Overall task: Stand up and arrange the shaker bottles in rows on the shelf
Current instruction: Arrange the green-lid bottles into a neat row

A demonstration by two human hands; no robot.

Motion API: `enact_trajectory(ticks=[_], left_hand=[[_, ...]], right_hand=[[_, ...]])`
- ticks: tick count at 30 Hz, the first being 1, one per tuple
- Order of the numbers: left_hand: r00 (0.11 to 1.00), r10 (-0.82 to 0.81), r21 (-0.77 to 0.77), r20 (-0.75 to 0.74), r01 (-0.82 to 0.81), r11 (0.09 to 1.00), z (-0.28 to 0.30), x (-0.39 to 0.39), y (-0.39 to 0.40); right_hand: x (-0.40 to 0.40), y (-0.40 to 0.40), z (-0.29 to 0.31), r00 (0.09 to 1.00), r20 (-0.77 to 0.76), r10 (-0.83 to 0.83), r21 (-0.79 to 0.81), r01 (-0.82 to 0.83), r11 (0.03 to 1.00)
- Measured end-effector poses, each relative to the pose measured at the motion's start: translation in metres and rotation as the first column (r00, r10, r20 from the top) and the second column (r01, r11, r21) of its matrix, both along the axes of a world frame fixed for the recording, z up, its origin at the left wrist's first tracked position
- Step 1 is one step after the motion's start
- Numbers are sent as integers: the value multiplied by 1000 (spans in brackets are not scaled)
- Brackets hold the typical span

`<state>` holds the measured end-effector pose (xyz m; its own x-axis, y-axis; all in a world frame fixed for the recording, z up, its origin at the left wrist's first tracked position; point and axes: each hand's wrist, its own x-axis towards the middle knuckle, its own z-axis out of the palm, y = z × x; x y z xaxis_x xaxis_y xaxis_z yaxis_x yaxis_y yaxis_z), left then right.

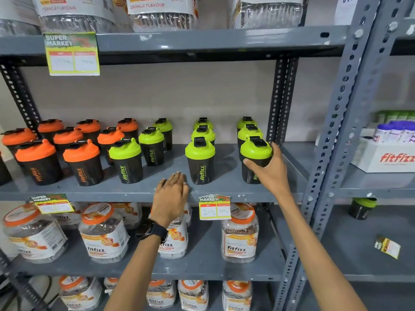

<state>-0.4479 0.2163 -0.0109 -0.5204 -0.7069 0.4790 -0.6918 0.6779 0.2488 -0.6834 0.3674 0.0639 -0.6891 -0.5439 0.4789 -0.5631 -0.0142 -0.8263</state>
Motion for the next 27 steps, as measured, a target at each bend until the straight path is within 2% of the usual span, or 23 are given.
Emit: enact_trajectory(ticks=[1,3,5,7,12,16,20,27], left_hand=[[999,13,21,-49,-12,1000,0,0,2],[969,72,74,-237,-56,996,-2,-3,15],[868,140,129,-476,-88,988,-2,-12,42],[764,173,173,-622,-81,982,2,-28,70],[639,310,423,-704,27,906,37,-79,84],[532,374,472,-760,55,880,51,-107,75],[542,448,538,-711,9,843,47,-122,68],[538,397,449,-744,-39,893,38,-123,57]], right_hand=[[1,2,-6,1000,5,-20,-2,20,1000],[7,10,-19,995,-9,-101,-17,101,995],[20,18,-32,985,-28,-172,-63,170,983],[36,21,-41,976,-28,-216,-104,212,972],[54,1,-41,970,77,-230,-89,236,968],[53,-19,-32,966,86,-243,-28,246,969],[50,-32,-30,960,87,-268,-11,269,963],[36,-34,-35,964,86,-252,26,251,968]])
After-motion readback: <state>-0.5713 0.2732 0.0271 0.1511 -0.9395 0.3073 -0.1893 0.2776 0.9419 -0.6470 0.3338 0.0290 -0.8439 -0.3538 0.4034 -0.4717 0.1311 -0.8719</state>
